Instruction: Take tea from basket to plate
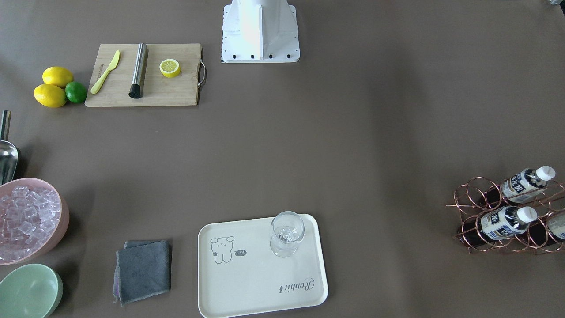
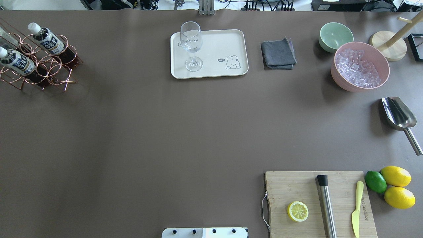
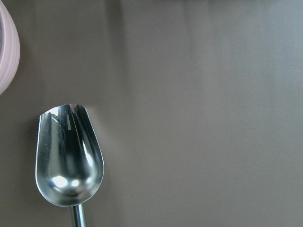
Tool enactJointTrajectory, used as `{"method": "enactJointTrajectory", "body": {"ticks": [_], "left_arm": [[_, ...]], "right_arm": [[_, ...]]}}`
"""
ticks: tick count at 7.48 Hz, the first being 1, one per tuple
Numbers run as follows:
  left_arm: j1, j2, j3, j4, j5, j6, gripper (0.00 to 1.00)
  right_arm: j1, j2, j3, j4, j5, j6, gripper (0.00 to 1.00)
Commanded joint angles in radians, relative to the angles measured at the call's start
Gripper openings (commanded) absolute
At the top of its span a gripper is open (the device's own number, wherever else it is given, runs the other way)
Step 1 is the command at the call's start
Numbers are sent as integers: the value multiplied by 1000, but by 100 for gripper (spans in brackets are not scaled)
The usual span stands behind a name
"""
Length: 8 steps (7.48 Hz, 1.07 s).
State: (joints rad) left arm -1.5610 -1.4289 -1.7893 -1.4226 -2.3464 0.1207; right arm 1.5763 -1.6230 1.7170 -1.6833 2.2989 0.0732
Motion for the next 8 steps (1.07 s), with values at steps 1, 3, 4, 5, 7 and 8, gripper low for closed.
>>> {"method": "enactJointTrajectory", "body": {"ticks": [1,3,4,5,7,8], "left_arm": [[-4,24,-13,-7,-1,0,99],[-10,21,-5,-7,1,-1,99],[-10,22,-5,-7,1,-1,99],[-16,22,-1,-9,19,-3,99],[-87,30,-33,-6,44,-12,99],[-90,18,-25,-3,24,-48,99]], "right_arm": [[2,-1,-4,-1,-1,-1,100],[2,0,-4,1,-1,-1,100],[2,2,-1,-1,-1,0,100],[2,2,7,-1,-21,0,100],[1,3,13,1,-38,0,100],[1,2,4,1,-36,0,100]]}}
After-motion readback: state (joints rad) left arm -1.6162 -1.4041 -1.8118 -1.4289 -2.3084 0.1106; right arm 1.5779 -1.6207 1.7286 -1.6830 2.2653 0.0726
